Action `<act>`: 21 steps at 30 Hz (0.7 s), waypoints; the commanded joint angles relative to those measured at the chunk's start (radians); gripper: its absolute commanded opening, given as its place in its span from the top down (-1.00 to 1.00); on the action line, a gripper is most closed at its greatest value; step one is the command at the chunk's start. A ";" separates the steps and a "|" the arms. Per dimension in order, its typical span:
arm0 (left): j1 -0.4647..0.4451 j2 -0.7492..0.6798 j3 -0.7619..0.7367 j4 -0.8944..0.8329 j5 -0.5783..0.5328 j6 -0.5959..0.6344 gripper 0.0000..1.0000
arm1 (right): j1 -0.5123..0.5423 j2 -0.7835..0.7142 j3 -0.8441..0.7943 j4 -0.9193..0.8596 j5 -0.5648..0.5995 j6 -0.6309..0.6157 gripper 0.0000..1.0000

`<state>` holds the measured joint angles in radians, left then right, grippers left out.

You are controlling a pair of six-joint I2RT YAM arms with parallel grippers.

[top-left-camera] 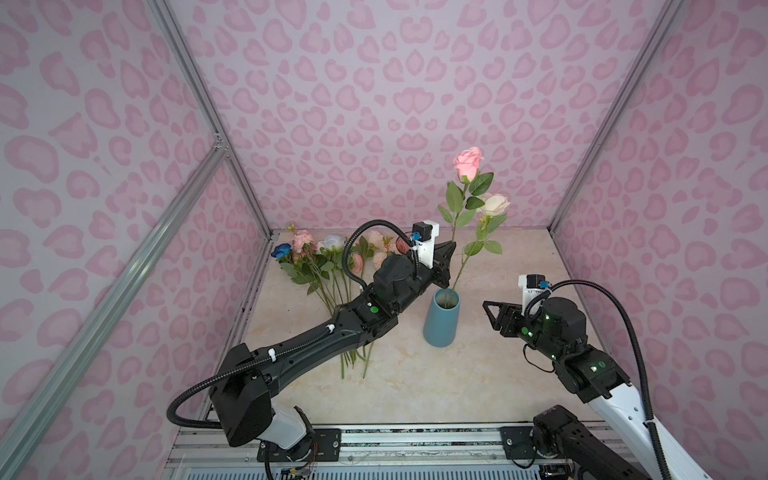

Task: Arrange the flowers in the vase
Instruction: 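Lower the pink rose stem into the teal vase with the left gripper, then open the left gripper and move it back to the flower stems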

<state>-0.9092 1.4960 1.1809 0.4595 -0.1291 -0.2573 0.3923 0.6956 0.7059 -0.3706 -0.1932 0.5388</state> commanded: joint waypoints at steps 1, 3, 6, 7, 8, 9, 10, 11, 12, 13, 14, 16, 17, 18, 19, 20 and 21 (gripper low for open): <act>-0.008 0.008 -0.036 0.041 -0.029 -0.032 0.75 | 0.001 -0.001 -0.011 0.012 -0.015 0.010 -0.19; -0.011 0.008 -0.038 0.021 -0.031 -0.034 0.72 | 0.001 -0.001 -0.014 0.013 -0.017 0.015 -0.18; -0.017 0.002 -0.049 0.009 -0.035 -0.027 0.69 | 0.000 -0.002 -0.014 0.013 -0.022 0.019 -0.18; -0.017 -0.003 -0.056 0.006 -0.035 -0.026 0.68 | 0.000 -0.002 -0.013 0.013 -0.022 0.021 -0.18; -0.019 -0.010 -0.062 0.004 -0.038 -0.027 0.68 | 0.001 -0.003 -0.013 0.012 -0.022 0.021 -0.18; -0.019 -0.016 -0.068 -0.003 -0.038 -0.026 0.68 | 0.001 -0.004 -0.013 0.012 -0.021 0.022 -0.18; -0.020 -0.027 -0.077 -0.008 -0.042 -0.026 0.68 | 0.000 -0.006 -0.013 0.011 -0.022 0.022 -0.18; -0.020 -0.040 -0.087 -0.011 -0.046 -0.025 0.68 | 0.001 -0.008 -0.013 0.011 -0.022 0.024 -0.18; -0.020 -0.056 -0.101 -0.014 -0.051 -0.025 0.68 | 0.000 -0.010 -0.013 0.010 -0.022 0.024 -0.18; -0.021 -0.077 -0.115 -0.021 -0.059 -0.024 0.67 | 0.000 -0.010 -0.012 0.007 -0.024 0.024 -0.18; -0.020 -0.101 -0.129 -0.032 -0.072 -0.021 0.67 | 0.001 -0.011 -0.010 0.006 -0.025 0.024 -0.18; -0.020 -0.159 -0.155 -0.078 -0.136 -0.009 0.60 | 0.000 -0.013 -0.006 -0.003 -0.030 0.022 -0.18; -0.020 -0.187 -0.167 -0.106 -0.179 -0.007 0.58 | 0.001 -0.014 -0.004 -0.008 -0.032 0.020 -0.18; -0.018 -0.219 -0.180 -0.136 -0.235 -0.004 0.54 | 0.001 -0.014 -0.002 -0.015 -0.031 0.014 -0.18; -0.012 -0.251 -0.196 -0.172 -0.284 0.000 0.44 | 0.001 -0.015 0.001 -0.024 -0.032 0.011 -0.18; -0.003 -0.276 -0.204 -0.211 -0.329 -0.006 0.34 | 0.001 -0.015 0.004 -0.032 -0.032 0.008 -0.18; 0.019 -0.297 -0.210 -0.261 -0.370 -0.028 0.29 | 0.001 -0.014 0.007 -0.043 -0.033 0.006 -0.17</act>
<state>-0.9142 1.2423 0.9855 0.3119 -0.3359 -0.2703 0.3916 0.6823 0.7048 -0.3897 -0.2138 0.5568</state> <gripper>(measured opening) 0.351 0.589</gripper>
